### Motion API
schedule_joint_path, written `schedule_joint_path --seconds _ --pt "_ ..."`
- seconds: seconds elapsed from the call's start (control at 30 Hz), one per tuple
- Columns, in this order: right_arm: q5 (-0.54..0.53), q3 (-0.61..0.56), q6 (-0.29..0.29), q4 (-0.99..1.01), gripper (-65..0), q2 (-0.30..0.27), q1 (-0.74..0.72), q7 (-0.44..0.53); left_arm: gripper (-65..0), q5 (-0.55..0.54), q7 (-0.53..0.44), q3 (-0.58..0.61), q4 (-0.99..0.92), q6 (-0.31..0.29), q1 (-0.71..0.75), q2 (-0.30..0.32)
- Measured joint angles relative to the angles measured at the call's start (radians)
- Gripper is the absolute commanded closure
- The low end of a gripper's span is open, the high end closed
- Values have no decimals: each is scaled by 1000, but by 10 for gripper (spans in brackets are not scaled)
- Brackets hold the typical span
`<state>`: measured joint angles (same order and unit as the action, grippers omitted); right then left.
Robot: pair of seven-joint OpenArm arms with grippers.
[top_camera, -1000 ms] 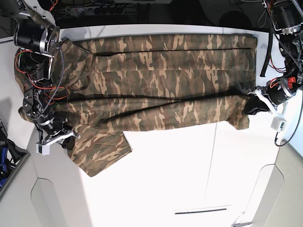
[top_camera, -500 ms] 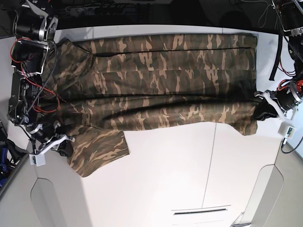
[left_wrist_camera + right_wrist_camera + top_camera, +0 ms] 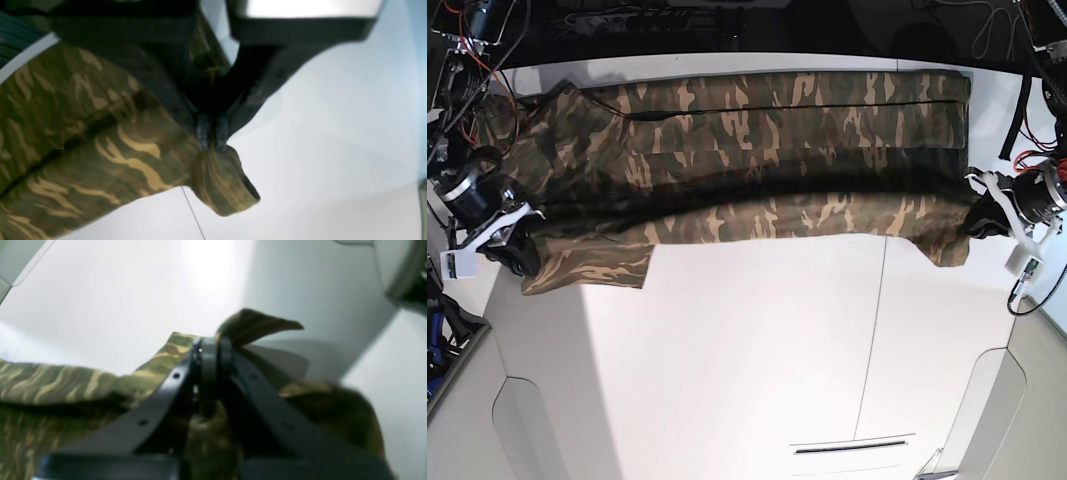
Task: Fold the T-shirt properly
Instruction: 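Lift and fold the shirt lengthwise into a long strip with both grippers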
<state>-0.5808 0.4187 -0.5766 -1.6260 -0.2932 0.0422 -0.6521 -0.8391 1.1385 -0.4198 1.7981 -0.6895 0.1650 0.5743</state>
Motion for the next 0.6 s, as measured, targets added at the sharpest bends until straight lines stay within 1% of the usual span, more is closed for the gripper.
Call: schedule_joint_path --seconds 0.2,0.33,0.4,0.5,0.6 --pt "-126 92 -3 -34 0 2 59 -91 0 -3 2 -7 14 0 58 0" --pt "-213 161 -3 -34 0 2 113 -127 0 -13 -1 -66 52 -2 123 -1" --pt "-259 177 -8 -34 0 2 133 -138 0 -35 -2 -98 78 -4 146 0" --pt "-277 180 -8 -35 0 3 166 -142 0 -60 -2 -125 105 -4 172 0" --pt "-279 182 -8 -35 0 11 204 -142 0 -63 -2 -126 111 -4 187 -1"
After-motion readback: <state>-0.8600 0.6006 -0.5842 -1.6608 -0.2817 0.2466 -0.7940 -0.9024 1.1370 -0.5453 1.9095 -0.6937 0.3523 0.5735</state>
